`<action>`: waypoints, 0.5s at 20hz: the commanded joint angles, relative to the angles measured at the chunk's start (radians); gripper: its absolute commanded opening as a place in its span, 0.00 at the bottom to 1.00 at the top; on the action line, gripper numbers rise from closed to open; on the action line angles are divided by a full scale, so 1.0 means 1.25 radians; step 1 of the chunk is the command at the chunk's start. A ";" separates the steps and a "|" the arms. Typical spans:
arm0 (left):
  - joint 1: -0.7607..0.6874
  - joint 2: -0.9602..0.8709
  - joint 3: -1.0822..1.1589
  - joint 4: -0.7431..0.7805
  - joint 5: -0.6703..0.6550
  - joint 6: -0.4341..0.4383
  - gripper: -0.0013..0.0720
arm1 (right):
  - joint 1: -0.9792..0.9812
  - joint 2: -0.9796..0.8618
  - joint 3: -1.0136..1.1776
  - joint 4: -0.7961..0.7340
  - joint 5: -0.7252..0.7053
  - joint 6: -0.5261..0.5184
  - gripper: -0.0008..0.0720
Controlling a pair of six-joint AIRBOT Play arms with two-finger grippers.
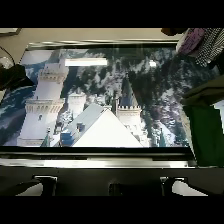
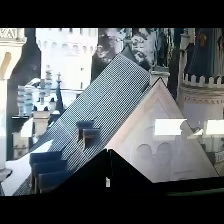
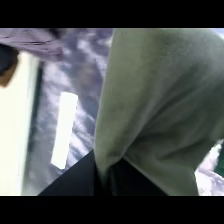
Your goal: Fold the clothes and pants, and hang the long-sleeved shirts on hangers.
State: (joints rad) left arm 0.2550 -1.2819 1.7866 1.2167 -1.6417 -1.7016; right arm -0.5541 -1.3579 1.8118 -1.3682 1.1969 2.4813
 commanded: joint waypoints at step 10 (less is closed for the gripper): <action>0.001 0.002 0.000 0.120 -0.080 0.000 0.04 | 0.000 0.025 -0.019 -0.244 0.473 -0.229 0.05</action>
State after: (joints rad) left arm 0.2550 -1.2816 1.7866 1.2915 -1.7050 -1.7000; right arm -0.5541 -1.3281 1.8046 -1.5688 1.6318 2.3096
